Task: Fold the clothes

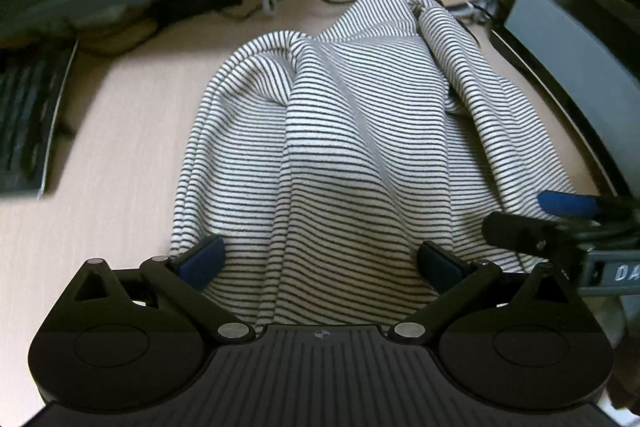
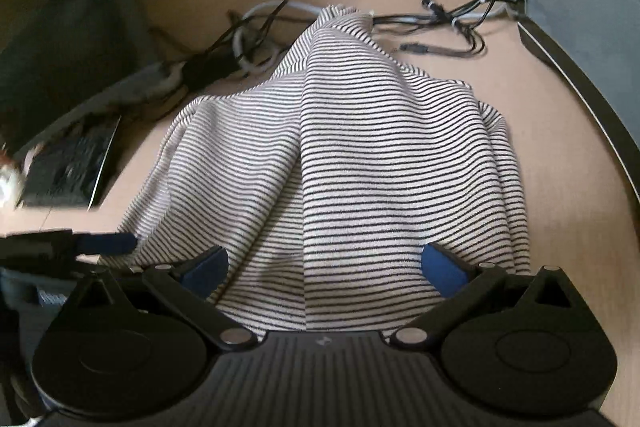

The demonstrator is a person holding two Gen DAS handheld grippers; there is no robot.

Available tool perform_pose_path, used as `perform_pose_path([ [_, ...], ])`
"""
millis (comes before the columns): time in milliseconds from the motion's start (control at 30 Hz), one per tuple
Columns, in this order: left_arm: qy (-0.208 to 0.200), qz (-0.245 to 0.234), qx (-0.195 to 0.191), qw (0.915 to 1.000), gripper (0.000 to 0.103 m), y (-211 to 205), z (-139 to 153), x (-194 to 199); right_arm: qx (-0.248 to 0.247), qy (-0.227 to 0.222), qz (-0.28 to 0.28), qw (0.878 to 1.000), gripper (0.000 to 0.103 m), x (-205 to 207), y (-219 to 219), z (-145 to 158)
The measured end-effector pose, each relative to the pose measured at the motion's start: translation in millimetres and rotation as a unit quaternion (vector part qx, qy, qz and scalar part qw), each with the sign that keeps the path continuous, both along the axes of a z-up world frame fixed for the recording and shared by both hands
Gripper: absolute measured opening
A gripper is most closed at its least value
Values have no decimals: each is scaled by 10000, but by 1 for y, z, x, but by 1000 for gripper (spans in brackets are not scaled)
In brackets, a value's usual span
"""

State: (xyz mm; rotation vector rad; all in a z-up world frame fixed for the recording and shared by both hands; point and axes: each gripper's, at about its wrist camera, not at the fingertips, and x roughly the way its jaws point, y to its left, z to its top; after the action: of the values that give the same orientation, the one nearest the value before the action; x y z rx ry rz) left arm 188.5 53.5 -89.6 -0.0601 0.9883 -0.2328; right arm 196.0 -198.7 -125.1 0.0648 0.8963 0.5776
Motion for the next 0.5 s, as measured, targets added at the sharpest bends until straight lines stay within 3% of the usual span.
perform_pose_path([
  [133, 124, -135, -93, 9998, 103, 13, 5, -31, -323, 27, 196, 9993, 103, -25, 3, 2],
  [233, -35, -58, 59, 10000, 101, 25, 4, -40, -602, 21, 365, 9975, 103, -32, 10, 4],
  [267, -129, 63, 69, 9999, 98, 34, 8, -40, -550, 15, 334, 9979, 103, -33, 11, 7],
  [333, -320, 312, 88, 9990, 77, 52, 17, -41, -444, 3, 273, 9986, 102, -36, 14, 13],
  [367, -415, 436, 97, 9981, 79, 61, 22, -41, -391, -3, 242, 9989, 97, -37, 15, 16],
  [400, -511, 561, 107, 9971, 89, 70, 26, -41, -338, -9, 211, 9992, 92, -38, 16, 19],
  [467, -701, 809, 125, 9942, 92, 88, 35, -41, -233, -20, 149, 9996, 69, -41, 18, 25],
  [500, -698, 745, -81, 9947, 93, 96, 41, -41, -180, -26, 118, 9998, 61, -42, 19, 28],
])
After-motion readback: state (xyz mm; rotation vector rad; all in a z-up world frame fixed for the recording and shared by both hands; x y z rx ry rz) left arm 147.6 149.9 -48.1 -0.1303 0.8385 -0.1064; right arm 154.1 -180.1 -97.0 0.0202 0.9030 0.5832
